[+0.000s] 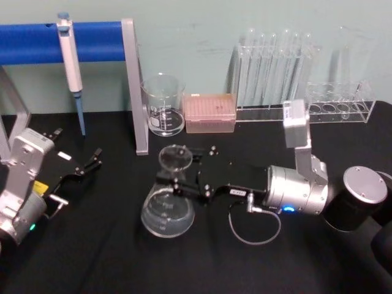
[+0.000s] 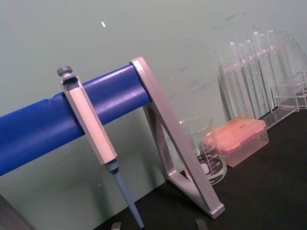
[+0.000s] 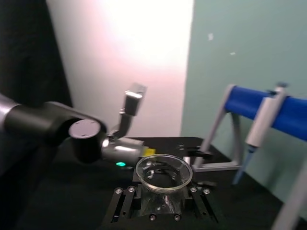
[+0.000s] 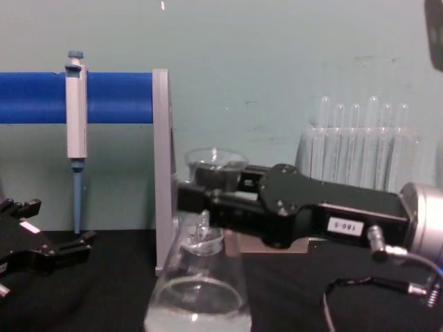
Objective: Grasp the erlenmeyer flask with one hand, shake it three times, then place it back.
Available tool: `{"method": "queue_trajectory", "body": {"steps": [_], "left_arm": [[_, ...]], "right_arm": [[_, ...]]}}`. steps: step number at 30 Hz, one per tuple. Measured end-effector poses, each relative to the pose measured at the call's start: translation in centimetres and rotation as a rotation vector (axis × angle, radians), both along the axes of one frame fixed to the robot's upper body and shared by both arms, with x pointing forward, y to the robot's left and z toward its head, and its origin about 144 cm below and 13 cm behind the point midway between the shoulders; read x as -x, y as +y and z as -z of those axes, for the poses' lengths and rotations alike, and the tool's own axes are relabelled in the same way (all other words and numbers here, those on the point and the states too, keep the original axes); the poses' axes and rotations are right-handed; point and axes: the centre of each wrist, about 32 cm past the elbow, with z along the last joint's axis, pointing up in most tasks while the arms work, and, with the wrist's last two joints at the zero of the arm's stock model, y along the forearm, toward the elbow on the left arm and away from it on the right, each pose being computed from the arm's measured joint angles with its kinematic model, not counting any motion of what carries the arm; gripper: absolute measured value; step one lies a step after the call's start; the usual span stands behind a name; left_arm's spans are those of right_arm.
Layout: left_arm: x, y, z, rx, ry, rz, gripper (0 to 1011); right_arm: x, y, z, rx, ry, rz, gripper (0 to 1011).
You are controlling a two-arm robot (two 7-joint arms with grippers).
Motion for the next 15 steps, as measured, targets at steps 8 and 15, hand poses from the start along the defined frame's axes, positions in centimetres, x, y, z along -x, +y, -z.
{"method": "queue_trajectory", "body": {"steps": [8, 15], "left_arm": [[0.0, 0.0, 0.0, 0.0, 0.0, 0.0, 1001], [0.0, 0.0, 0.0, 0.0, 0.0, 0.0, 1001]], "right_arm": [[0.3, -2.2, 0.1, -0.056, -0.018, 0.192, 457], [1.6, -5.3, -0.2, -0.067, -0.039, 0.465, 457]]}}
